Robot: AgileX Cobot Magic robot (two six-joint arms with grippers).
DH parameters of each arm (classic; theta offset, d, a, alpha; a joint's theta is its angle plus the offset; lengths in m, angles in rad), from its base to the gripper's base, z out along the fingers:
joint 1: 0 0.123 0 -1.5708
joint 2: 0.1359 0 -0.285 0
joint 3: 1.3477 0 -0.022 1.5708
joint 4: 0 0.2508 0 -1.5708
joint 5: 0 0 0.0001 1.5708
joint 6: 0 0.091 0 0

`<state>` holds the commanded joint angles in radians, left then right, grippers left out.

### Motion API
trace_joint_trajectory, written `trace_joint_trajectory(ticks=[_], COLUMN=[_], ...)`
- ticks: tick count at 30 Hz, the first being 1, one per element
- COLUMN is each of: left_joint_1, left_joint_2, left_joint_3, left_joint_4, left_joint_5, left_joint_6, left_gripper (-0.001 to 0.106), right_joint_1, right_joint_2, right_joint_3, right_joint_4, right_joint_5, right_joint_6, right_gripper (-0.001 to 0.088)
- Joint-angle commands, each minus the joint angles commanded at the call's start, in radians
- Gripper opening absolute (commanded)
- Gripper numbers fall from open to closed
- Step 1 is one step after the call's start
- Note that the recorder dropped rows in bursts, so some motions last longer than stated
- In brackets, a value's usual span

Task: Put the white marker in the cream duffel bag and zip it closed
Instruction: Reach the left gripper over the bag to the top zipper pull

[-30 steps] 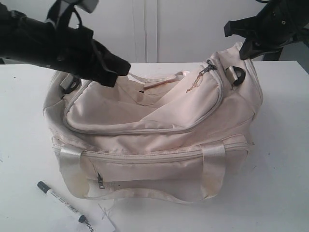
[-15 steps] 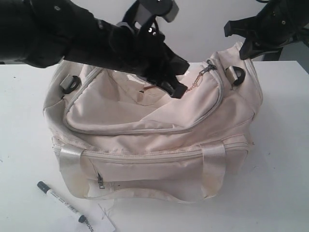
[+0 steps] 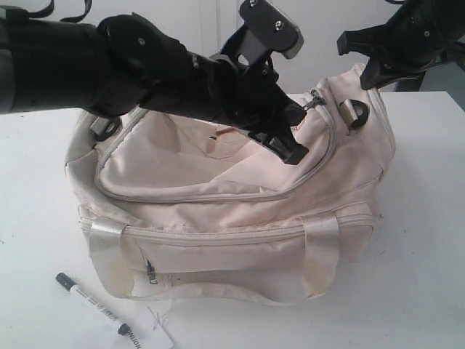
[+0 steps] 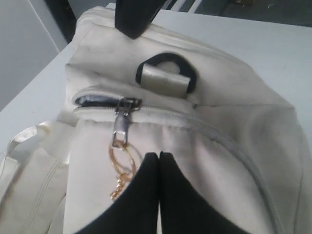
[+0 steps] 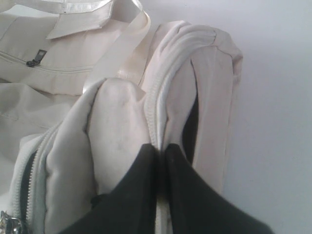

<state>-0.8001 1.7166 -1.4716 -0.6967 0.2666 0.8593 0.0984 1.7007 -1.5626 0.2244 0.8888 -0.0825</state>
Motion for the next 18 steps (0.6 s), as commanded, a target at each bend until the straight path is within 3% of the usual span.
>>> trace_joint_trajectory(ticks=[2,5,8,10,18], left_joint_1=[0.0,-0.002,-0.002,-0.002,-0.061], left_joint_2=[0.0,0.0,0.0,0.0,0.033], left_joint_3=[-0.039,-0.108,-0.162,-0.186,-0.195], left_joint_4=[0.217,0.673,0.915,0.951,0.942], left_joint_5=[0.087,0.259,0.359,0.368,0.258], left_joint_6=[-0.175,-0.601,-0.819,-0.871,-0.88], left_gripper=[0.0,0.0,0.0,0.0,0.0], right_joint_1=[0.0,0.0,0.0,0.0,0.0], right_joint_2=[0.0,0.0,0.0,0.0,0.0], right_joint_3=[0.0,0.0,0.0,0.0,0.0], right_joint_4=[0.0,0.0,0.0,0.0,0.0], right_joint_5=[0.0,0.0,0.0,0.0,0.0], right_joint_6=[0.0,0.0,0.0,0.0,0.0], right_gripper=[0.0,0.0,0.0,0.0,0.0])
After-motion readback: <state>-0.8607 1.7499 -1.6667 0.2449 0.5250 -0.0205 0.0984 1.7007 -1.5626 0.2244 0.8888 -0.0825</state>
